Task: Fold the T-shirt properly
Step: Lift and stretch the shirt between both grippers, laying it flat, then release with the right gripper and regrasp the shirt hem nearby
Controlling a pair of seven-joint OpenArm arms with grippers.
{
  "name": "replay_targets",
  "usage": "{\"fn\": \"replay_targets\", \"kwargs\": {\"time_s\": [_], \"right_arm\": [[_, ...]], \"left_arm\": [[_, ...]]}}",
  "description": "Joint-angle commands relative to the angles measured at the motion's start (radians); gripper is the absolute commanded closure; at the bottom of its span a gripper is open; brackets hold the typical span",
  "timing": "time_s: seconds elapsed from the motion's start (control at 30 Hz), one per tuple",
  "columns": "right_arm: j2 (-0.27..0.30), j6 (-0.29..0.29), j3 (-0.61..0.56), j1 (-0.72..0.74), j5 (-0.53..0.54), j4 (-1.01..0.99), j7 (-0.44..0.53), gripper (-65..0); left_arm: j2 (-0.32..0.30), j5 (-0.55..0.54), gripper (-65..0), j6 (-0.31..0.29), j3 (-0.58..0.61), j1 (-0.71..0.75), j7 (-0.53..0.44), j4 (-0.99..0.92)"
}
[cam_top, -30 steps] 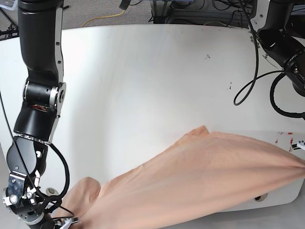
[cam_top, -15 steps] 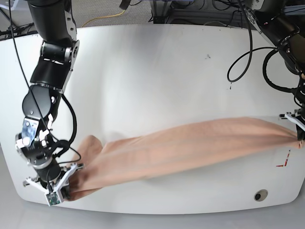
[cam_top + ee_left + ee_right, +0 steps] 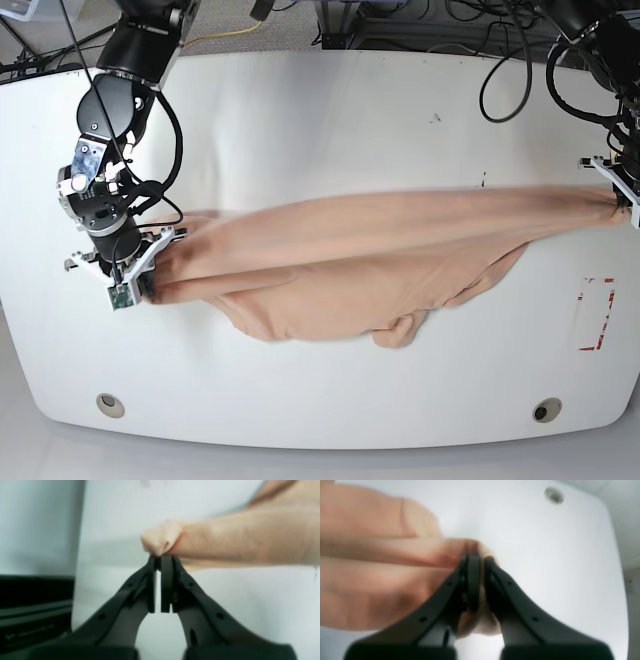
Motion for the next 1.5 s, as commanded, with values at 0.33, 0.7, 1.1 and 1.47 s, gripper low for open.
{"fn": "replay_targets", "kwargs": {"time_s": [0.33,0.7,1.1,1.47], "right_arm": [[-0.079,-0.003,0.082,-0.193,0.01,0.031,0.031,0.0],[-0.111,-0.001,0.132,-0.252,0.079,0.025,-0.032,-10.9],[-0.085,-0.001,0.16,-0.264,0.231,0.13,-0.132,-55.6],[0.001,-0.001,-0.095,-0.052,0.23,-0.015,-0.13,-51.0]], "left_arm": [[-0.018,0.0,0.0,-0.072,-0.104,0.131,-0.027,0.017],[-0.017,-0.003,0.0,-0.072,-0.113,0.152,-0.029,0.016],[0.005,0.0,0.0,-0.072,-0.108,0.151,-0.06,0.014],[0.026,0.001,0.0,-0.072,-0.102,0.154,-0.07,0.012]]}}
